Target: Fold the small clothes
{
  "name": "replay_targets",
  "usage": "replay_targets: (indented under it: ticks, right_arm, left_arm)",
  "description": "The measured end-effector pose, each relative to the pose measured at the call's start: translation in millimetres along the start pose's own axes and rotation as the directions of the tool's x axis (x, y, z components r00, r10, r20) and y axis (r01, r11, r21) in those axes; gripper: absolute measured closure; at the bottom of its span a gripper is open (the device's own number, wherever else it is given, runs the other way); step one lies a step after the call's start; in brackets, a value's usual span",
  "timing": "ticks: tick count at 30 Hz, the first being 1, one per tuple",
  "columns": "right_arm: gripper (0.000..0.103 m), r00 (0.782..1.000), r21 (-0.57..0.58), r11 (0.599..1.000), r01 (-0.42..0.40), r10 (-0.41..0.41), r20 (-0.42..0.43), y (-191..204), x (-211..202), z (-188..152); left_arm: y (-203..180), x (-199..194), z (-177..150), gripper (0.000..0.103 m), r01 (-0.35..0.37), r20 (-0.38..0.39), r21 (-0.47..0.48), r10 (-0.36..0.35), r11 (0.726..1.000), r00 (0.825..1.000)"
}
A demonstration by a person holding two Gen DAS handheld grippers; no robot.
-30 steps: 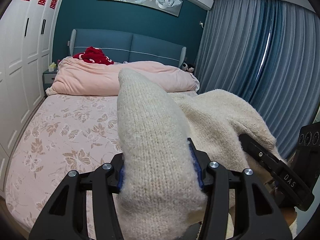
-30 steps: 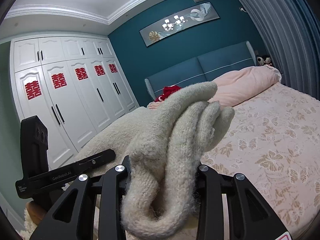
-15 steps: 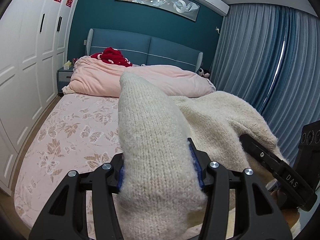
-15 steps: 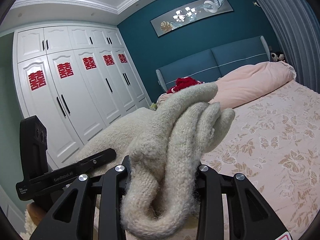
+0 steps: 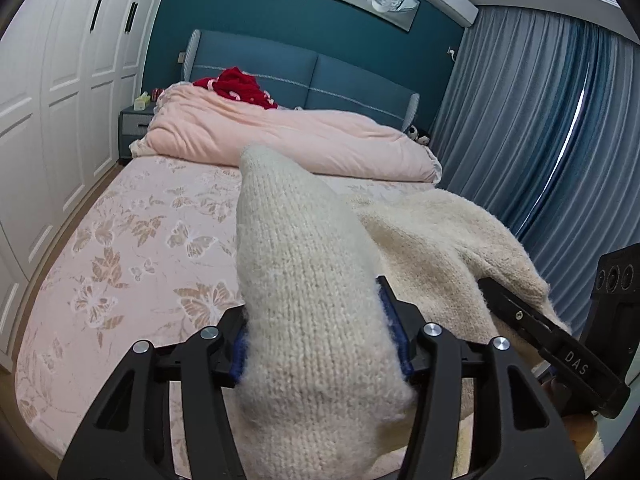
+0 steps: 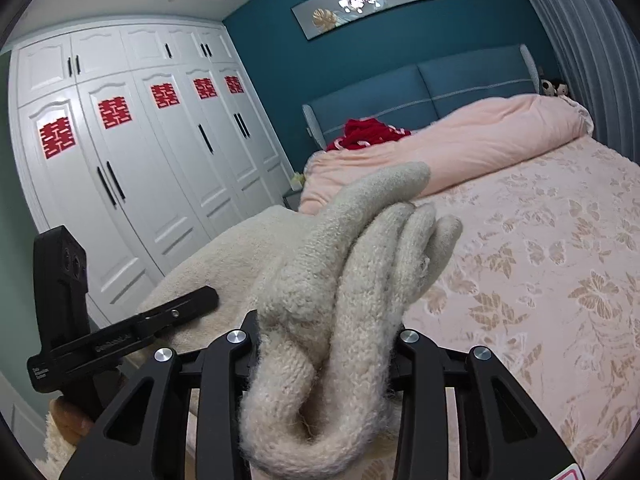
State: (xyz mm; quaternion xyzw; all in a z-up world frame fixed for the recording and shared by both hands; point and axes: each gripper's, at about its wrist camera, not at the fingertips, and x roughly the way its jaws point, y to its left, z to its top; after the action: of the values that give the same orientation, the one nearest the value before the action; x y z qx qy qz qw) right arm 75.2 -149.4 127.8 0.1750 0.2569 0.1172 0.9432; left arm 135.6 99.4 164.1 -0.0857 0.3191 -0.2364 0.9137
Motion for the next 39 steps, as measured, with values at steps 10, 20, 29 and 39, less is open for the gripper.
replay_targets:
  ticks: [10,20,29,39]
  right_arm:
    - [0.046,0.918,0.22,0.939,0.266,-0.176,-0.356,-130,55,-140]
    - [0.029,0.844,0.326,0.925,0.193,0.013,-0.536,-145,176,-141]
    - [0.069,0.945,0.15,0.987,0.063,-0.011,-0.328,-97,131,-67]
    - [0.076,0.936,0.075,0.976,0.207,-0.175,-0.307,-105,86,-81]
  left_arm:
    - [99,96,-183,0.02,-0.212,-0.375,-0.256,0.105,0.943,0.921]
    - [136,165,-162,0.01,-0.151,-0.411,-0.431,-0.045,0.89,0.91]
    - [112,150,-117,0.059,-0.057,-0.328,-0.369,-0.072,0.928,0.942]
    - [93,132,-140,0.05,-0.242,-0.339,-0.18,0.171,0.953,0.925]
